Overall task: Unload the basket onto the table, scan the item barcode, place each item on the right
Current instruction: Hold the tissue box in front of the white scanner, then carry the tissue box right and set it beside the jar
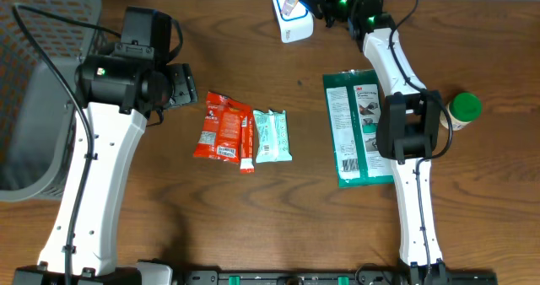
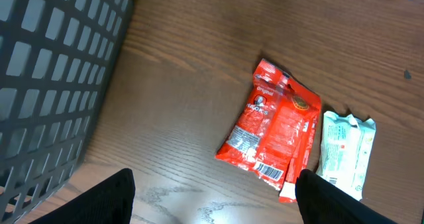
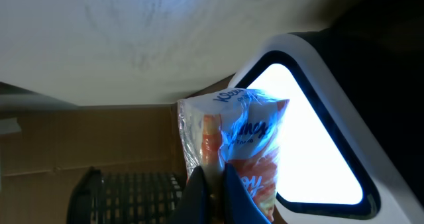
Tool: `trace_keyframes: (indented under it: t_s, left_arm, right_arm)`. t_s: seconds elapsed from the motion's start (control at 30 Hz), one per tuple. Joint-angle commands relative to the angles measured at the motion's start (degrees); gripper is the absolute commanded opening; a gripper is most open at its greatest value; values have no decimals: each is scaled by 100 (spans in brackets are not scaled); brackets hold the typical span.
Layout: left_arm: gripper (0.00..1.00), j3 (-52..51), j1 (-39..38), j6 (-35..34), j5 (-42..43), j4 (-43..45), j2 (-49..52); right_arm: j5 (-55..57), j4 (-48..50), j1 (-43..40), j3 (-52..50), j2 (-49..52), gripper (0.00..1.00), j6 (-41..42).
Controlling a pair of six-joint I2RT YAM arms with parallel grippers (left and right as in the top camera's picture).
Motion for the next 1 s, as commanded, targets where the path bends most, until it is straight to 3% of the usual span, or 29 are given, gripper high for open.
trace_keyframes:
  t_s: [0.0,0.23,0.43,0.77,0.97]
  left_arm:
    - [78,-28,9,-76,-72,-15,-7]
    - [78,-28,11,-76,-70,-15,-7]
    - [78,-28,9,-76,-70,-15,-7]
    - [78,-28,11,-76,-70,-15,-7]
    - [78,-28,11,-76,-70,-15,-7]
  right_arm:
    - [-85,66,57,61,-20,1,107]
    - [-603,61,55,63,-87,1,-470]
    - [-551,-442,55,63,-846,1,-929]
    - [844,-4944,37,63,-3180,1,-4317]
    - [2334,-7257,-35,61,-3943,1,-5442]
